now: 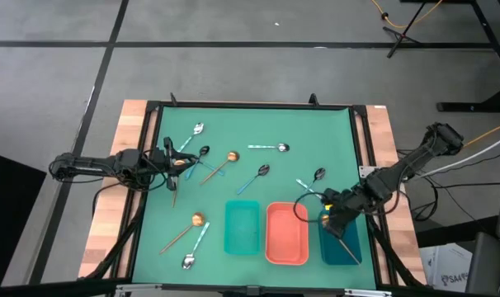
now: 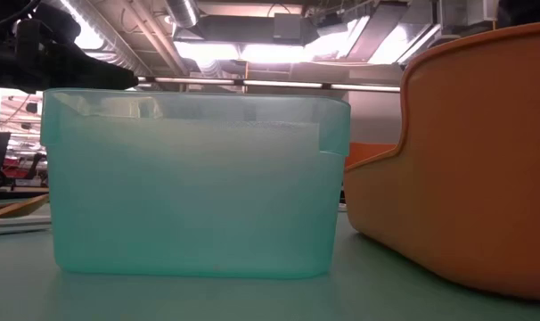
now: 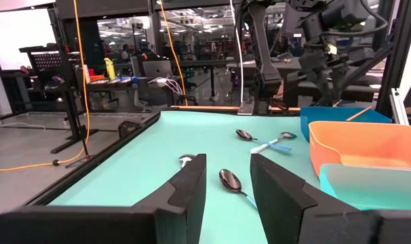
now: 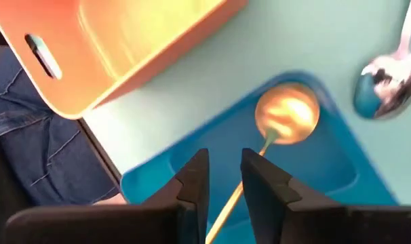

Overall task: Sort silverware by color (type)
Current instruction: Put the blue spoon into the orange bin

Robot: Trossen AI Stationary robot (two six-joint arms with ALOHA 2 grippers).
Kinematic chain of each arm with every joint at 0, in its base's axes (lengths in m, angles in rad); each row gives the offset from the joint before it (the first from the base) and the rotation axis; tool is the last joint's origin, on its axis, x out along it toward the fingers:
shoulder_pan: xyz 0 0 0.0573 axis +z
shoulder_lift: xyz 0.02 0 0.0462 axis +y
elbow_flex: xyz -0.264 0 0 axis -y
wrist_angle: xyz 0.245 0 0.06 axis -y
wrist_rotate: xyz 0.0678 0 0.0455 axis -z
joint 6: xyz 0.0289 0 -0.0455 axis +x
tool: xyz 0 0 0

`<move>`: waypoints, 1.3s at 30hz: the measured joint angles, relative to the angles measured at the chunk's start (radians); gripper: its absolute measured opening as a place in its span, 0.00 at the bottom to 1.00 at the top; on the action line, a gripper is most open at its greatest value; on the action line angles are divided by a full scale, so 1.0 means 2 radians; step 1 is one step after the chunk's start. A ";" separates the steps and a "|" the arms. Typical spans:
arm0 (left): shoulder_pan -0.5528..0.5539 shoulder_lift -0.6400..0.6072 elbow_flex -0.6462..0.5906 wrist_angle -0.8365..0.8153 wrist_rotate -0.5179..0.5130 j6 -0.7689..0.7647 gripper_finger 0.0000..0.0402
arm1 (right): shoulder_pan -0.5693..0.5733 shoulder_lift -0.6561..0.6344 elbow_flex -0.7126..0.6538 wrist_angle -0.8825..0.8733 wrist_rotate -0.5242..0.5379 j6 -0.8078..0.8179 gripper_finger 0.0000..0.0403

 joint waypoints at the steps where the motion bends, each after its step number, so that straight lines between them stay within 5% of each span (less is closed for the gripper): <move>1: 0.000 0.000 0.000 0.000 0.000 0.000 0.27 | -0.008 0.000 0.000 0.000 -0.001 -0.013 0.19; 20: 0.000 0.000 0.000 0.000 0.000 0.000 0.27 | -0.130 0.000 0.000 0.000 -0.004 -0.277 0.19; 39: 0.000 0.000 0.000 0.000 0.000 0.000 0.27 | -0.190 0.000 0.000 -0.003 0.106 -0.536 0.19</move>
